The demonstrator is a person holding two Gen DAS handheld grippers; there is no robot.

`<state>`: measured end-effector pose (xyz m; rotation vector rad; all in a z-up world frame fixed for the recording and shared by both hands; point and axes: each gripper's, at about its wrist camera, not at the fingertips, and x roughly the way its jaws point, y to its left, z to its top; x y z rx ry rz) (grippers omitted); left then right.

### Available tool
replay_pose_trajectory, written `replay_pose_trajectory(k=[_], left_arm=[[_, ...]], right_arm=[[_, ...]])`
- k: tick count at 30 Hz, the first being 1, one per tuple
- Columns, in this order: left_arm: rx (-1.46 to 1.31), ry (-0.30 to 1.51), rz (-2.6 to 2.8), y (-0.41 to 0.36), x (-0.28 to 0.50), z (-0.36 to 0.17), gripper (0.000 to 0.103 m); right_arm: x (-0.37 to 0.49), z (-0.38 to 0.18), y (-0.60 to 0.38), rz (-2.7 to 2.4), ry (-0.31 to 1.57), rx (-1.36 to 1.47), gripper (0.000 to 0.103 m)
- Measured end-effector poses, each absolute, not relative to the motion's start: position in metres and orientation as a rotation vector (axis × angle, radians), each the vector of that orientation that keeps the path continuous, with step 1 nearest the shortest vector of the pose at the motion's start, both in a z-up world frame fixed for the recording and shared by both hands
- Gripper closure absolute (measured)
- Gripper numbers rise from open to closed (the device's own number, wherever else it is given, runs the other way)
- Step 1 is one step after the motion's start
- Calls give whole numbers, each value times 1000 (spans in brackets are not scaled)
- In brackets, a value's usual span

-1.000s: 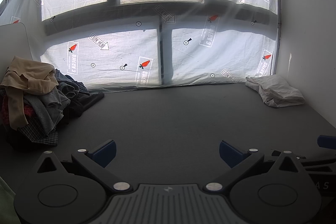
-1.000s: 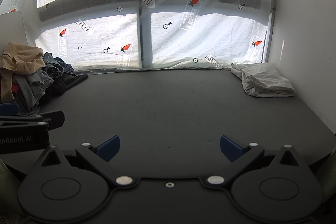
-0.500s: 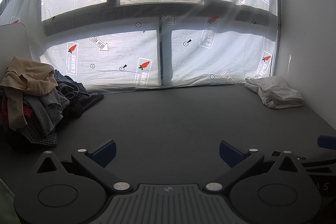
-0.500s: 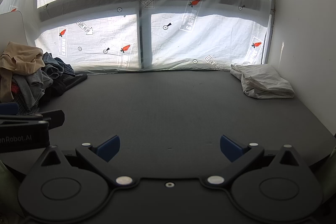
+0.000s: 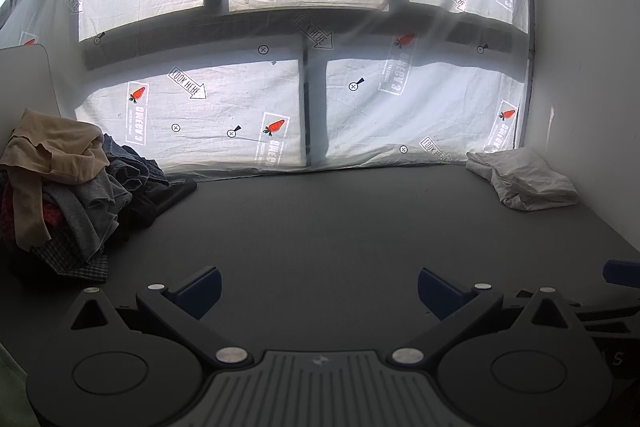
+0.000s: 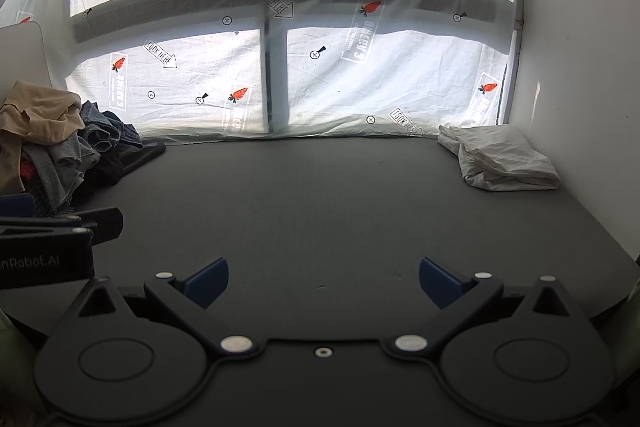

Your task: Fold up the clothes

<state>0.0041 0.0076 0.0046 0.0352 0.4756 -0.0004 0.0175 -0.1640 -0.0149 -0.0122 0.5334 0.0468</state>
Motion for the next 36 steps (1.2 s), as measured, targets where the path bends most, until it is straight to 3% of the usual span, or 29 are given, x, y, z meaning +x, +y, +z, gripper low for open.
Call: replay_pose_trajectory(k=[36], left_arm=[[-36,532,3,2,48,-9,0]], right_arm=[[52,-28,-175,-7,559,-63,0]])
